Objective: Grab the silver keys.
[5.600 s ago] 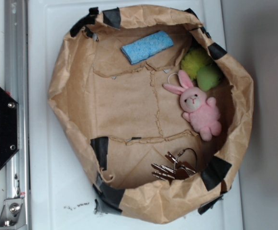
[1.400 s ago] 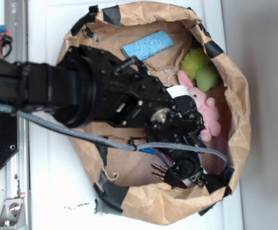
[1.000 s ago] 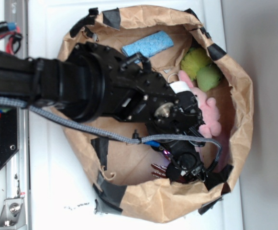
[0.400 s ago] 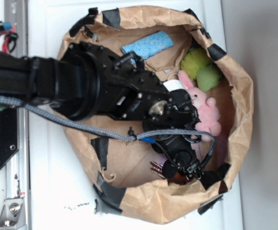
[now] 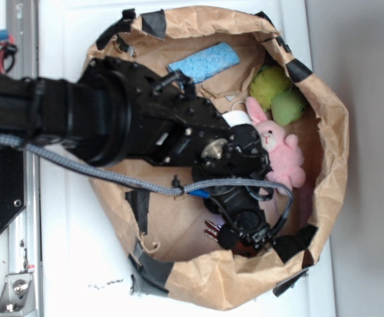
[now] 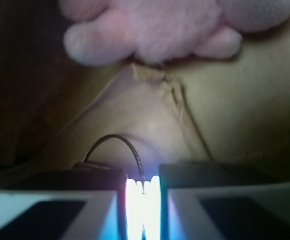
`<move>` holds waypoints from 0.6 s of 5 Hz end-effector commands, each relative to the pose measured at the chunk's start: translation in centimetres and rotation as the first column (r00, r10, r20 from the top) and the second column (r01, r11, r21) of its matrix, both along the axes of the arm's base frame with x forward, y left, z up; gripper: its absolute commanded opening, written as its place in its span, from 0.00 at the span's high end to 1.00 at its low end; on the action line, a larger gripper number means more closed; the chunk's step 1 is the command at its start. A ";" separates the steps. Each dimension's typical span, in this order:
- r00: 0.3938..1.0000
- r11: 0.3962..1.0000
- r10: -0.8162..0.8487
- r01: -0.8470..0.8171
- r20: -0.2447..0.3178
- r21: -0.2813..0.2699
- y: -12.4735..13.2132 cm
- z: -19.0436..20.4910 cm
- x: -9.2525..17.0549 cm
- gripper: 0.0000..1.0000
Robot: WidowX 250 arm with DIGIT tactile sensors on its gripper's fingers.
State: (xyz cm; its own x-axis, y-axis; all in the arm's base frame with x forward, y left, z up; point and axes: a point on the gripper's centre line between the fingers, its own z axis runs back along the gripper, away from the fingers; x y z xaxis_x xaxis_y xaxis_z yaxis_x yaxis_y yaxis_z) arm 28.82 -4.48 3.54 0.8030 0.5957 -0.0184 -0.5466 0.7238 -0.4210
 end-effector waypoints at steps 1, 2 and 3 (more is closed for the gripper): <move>0.992 0.983 -0.048 0.068 0.118 -0.173 3.7 9.4 1.1 1.00; 0.947 0.992 -0.017 0.056 0.321 -0.112 5.1 14.7 -0.7 1.00; 0.953 0.997 -0.064 0.048 0.296 0.060 4.0 16.0 -0.7 1.00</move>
State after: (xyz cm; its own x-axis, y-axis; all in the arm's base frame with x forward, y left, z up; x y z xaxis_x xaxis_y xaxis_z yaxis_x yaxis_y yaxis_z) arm 27.93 -0.50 17.32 0.8162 0.5464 0.1879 -0.4014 0.7701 -0.4958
